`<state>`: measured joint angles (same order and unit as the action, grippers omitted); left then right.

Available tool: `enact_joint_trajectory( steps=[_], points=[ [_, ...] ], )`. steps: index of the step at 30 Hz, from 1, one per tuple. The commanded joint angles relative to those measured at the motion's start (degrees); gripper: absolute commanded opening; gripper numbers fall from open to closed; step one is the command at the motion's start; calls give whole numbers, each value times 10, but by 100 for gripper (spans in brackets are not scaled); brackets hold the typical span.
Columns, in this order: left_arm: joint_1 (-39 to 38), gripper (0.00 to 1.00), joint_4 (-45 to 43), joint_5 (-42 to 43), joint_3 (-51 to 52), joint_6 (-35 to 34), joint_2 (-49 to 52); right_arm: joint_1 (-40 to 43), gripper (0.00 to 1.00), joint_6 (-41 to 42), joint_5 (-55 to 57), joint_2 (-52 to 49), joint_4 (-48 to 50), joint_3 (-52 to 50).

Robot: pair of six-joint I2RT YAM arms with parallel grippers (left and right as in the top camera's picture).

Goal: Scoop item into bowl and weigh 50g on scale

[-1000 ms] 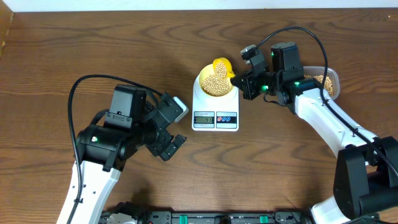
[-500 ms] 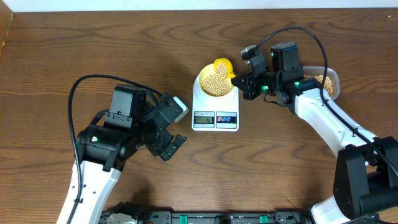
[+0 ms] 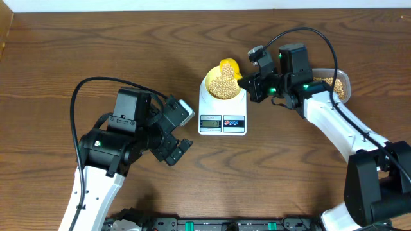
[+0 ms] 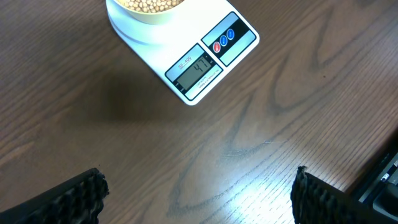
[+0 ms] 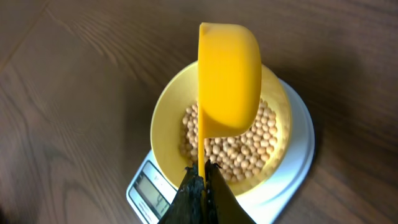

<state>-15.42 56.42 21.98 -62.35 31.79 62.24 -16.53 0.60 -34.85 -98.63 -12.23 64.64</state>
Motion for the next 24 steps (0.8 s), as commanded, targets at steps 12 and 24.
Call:
enact_joint_trajectory(
  steps=[12, 24],
  points=[
    [2, 97, 1, 5, -5, 6, -2, 5, 1, -24, -15, 6, -8, 1],
    [2, 97, 1, 5, -5, 6, -2, 15, 1, -15, -63, 6, -8, 1]
  ],
)
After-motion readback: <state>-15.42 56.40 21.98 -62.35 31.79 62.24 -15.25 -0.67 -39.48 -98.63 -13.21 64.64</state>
